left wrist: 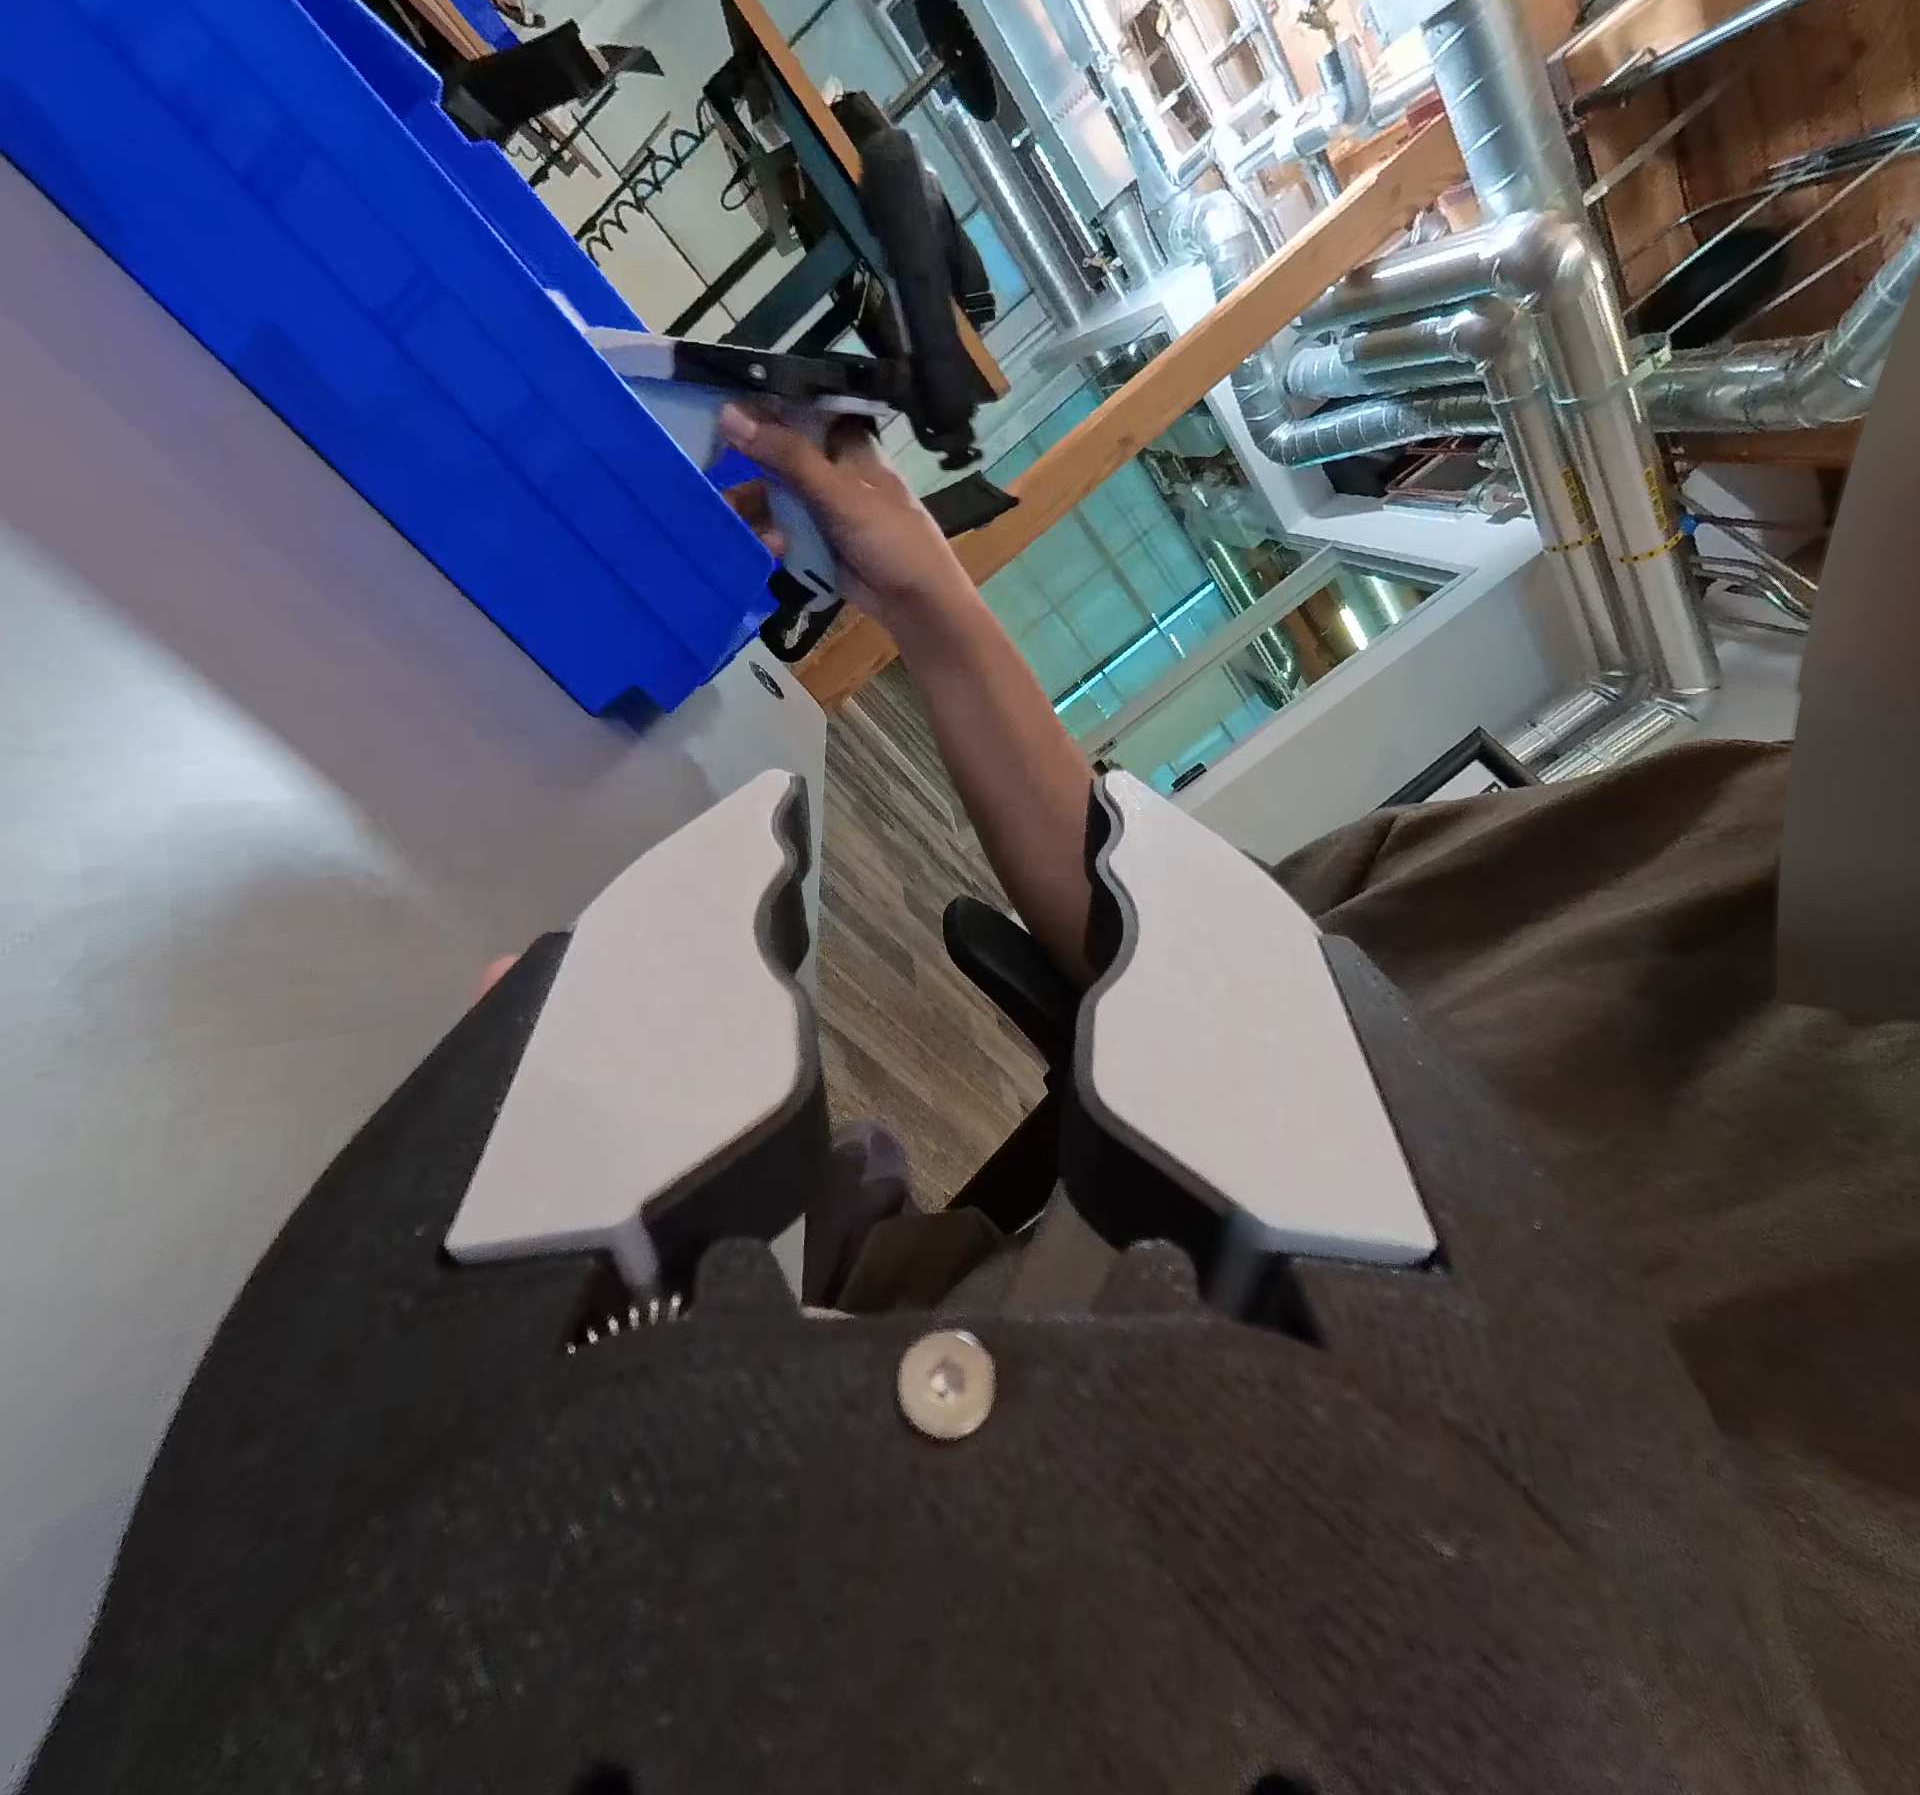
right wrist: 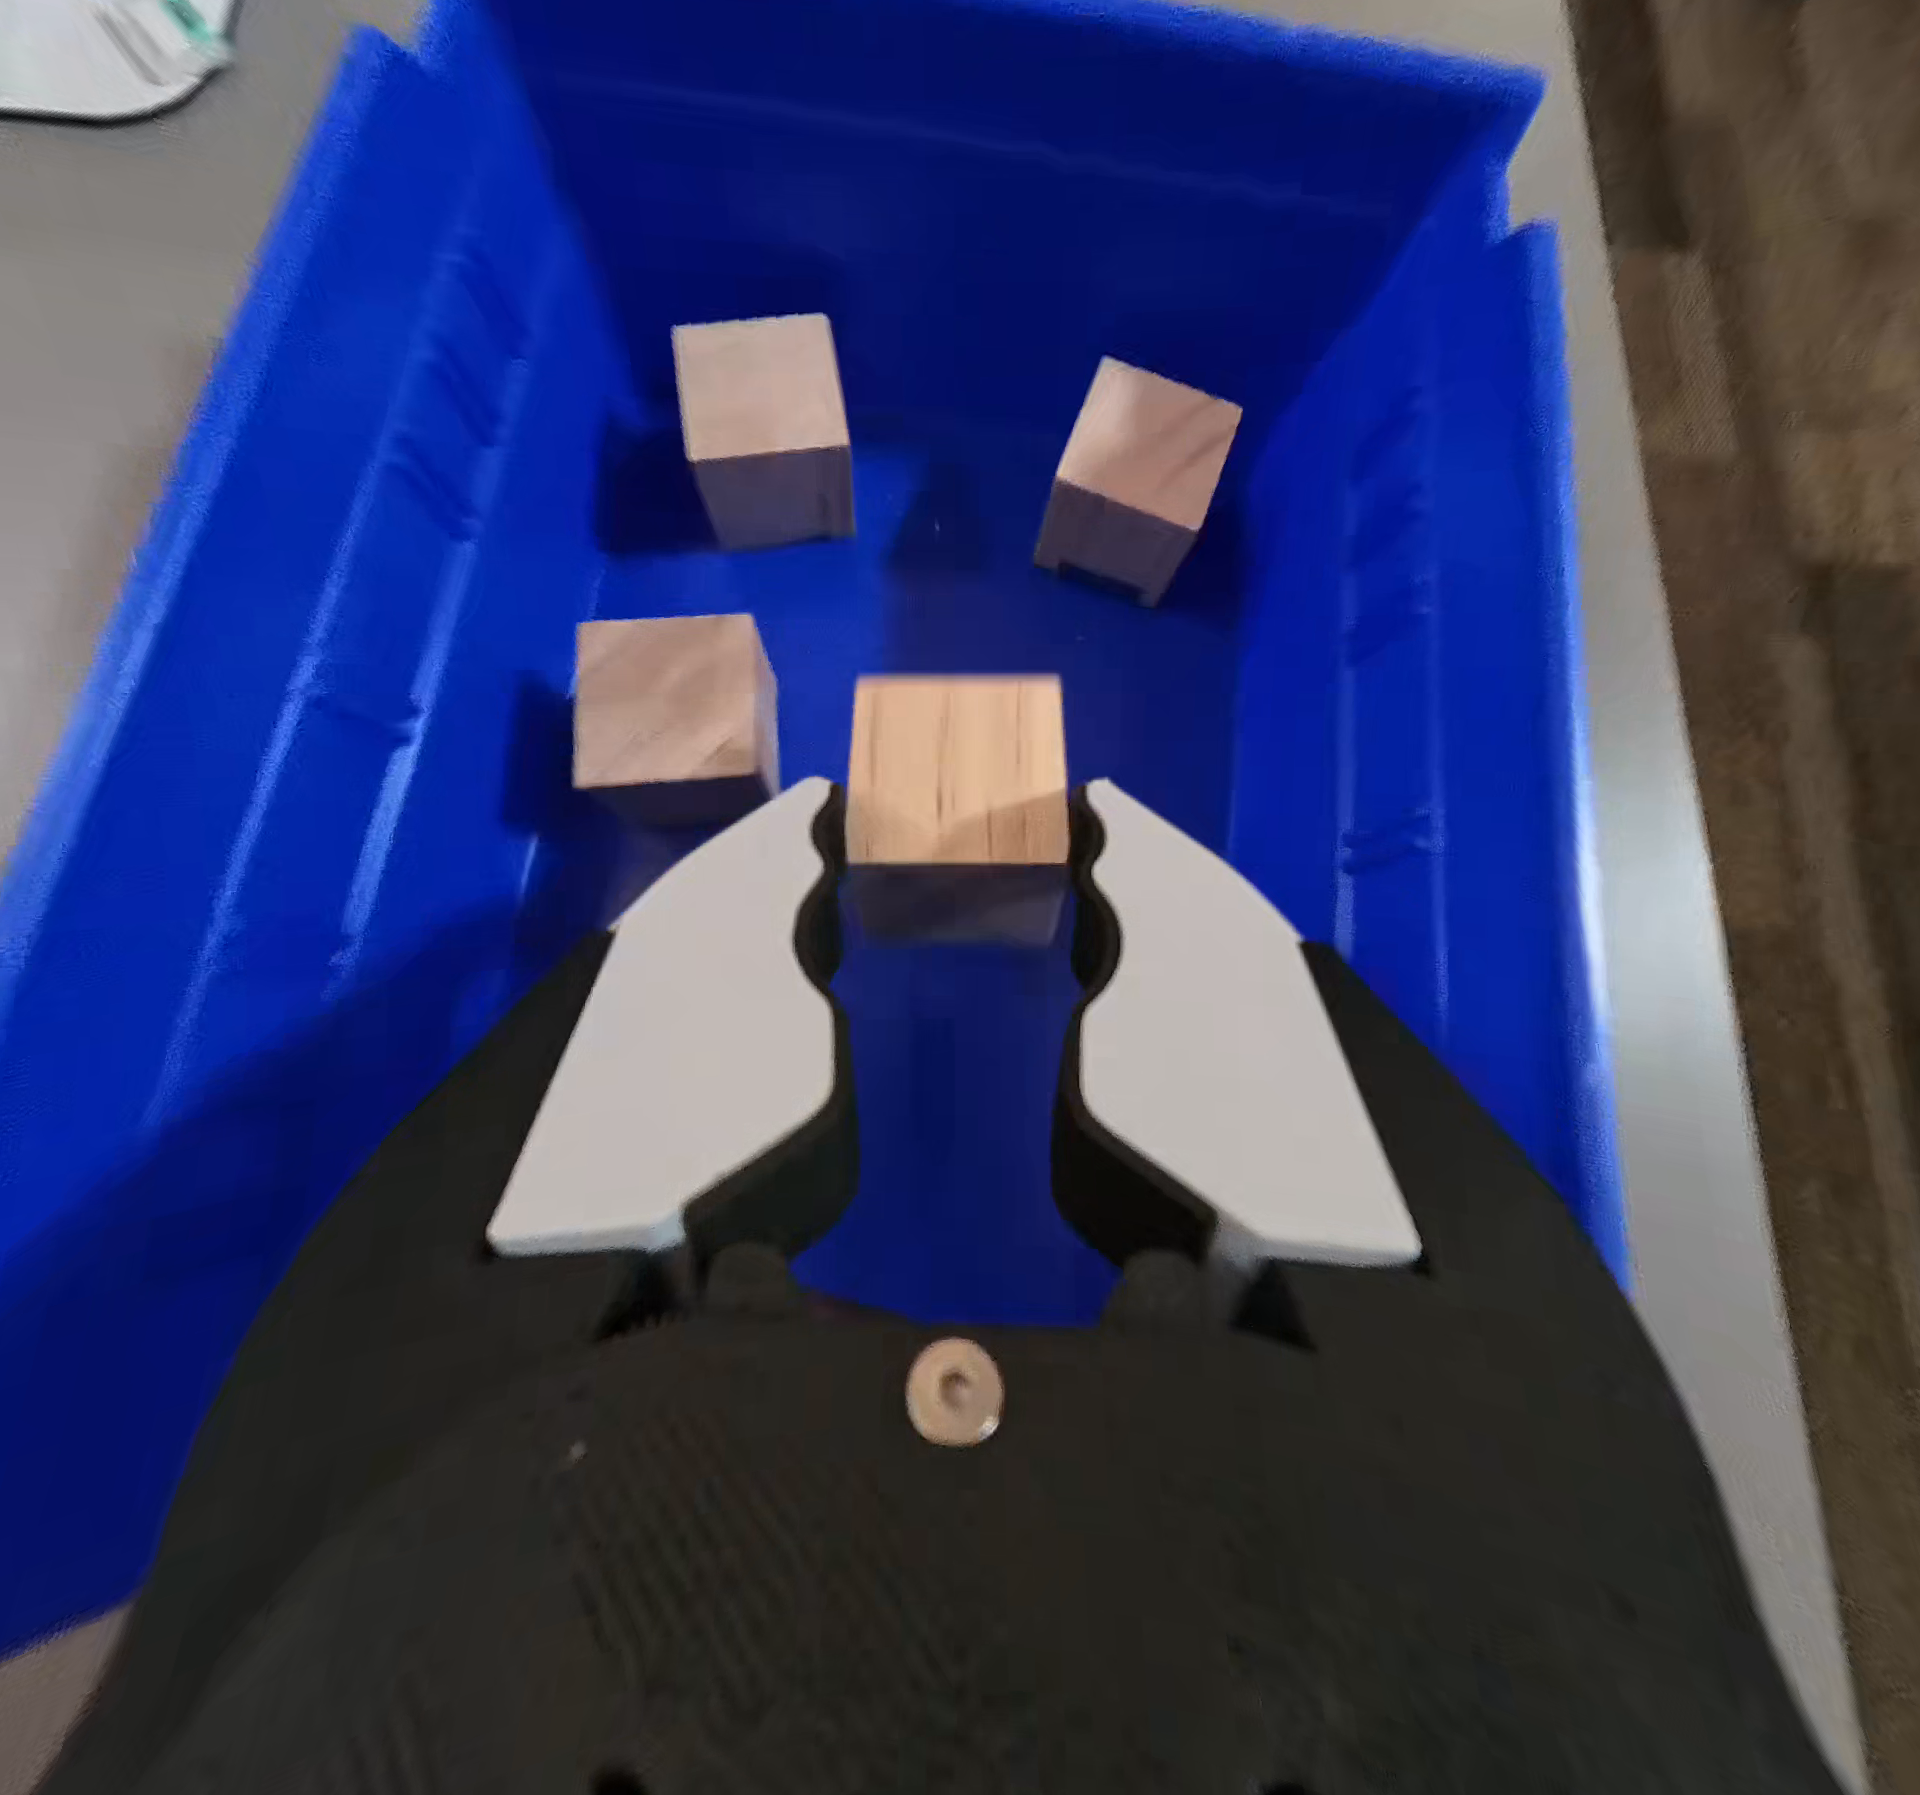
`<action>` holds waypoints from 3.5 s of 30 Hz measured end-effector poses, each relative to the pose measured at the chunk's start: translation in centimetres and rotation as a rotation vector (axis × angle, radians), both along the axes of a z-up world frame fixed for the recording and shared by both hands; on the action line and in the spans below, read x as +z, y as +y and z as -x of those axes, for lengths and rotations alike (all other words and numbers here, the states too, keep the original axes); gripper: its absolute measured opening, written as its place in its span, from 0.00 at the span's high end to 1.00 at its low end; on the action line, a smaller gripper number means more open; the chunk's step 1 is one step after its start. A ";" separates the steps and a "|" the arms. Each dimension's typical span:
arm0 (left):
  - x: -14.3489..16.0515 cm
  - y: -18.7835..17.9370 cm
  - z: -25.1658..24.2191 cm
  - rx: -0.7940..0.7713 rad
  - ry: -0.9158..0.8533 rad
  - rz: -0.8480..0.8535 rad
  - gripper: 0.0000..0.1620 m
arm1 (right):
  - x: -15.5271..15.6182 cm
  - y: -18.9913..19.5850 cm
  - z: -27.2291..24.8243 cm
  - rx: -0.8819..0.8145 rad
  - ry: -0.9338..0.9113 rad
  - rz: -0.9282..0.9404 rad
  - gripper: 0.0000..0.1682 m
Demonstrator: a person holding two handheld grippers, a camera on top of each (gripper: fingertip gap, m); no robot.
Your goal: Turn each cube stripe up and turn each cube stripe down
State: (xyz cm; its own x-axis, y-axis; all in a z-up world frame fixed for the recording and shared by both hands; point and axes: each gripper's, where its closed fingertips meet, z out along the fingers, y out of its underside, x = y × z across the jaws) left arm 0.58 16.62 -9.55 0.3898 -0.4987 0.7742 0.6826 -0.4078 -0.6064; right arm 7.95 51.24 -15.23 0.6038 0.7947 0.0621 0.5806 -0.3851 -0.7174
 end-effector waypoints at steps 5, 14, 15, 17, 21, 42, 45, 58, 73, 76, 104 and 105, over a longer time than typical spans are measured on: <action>0.0 -0.2 -0.5 -0.010 0.030 0.000 0.69 | -2.7 2.3 0.4 -0.103 -0.034 0.105 0.75; -0.3 -0.2 -0.3 -0.016 0.003 0.019 0.69 | -2.9 1.4 -0.6 -0.107 -0.059 0.134 0.75; -0.3 -0.2 -0.3 -0.018 -0.008 0.022 0.69 | -2.9 1.3 -0.7 -0.107 -0.066 0.133 0.75; -0.2 -0.2 -0.2 -0.019 -0.018 0.023 0.69 | -3.0 1.2 -0.8 -0.108 -0.066 0.135 0.75; -0.1 -0.3 -0.2 -0.015 -0.001 0.017 0.69 | -2.9 1.4 -0.7 -0.105 -0.065 0.130 0.75; -0.4 -0.1 0.0 -0.005 -0.004 0.023 0.69 | -4.2 2.3 -0.8 -0.129 -0.117 0.139 0.74; -0.4 0.0 0.0 0.001 0.002 0.024 0.69 | -4.0 2.2 -0.7 -0.116 -0.120 0.117 0.72; -1.5 0.1 0.5 -0.022 0.121 0.014 0.63 | 14.7 -13.3 8.1 0.599 0.614 -0.248 0.63; 8.7 -14.9 33.6 1.227 0.699 0.047 0.58 | 7.6 -35.4 13.4 1.071 0.810 0.243 0.71; 7.8 -17.4 37.4 1.185 0.357 0.104 0.54 | 7.5 -35.6 13.7 1.051 0.825 0.293 0.71; 6.6 -19.2 43.6 1.362 0.649 0.504 0.70 | 8.0 -34.7 13.2 0.988 0.872 0.442 0.72; 9.8 -17.2 40.7 1.284 0.567 0.328 0.70 | 8.0 -34.7 13.3 0.983 0.877 0.459 0.72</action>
State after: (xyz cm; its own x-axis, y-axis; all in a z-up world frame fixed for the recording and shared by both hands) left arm -40.16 -0.59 0.25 0.7124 0.5935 0.3746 0.3817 0.1203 -0.9164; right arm -5.35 16.53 -7.20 -0.5012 0.7568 -0.4196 0.1794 -0.3834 -0.9060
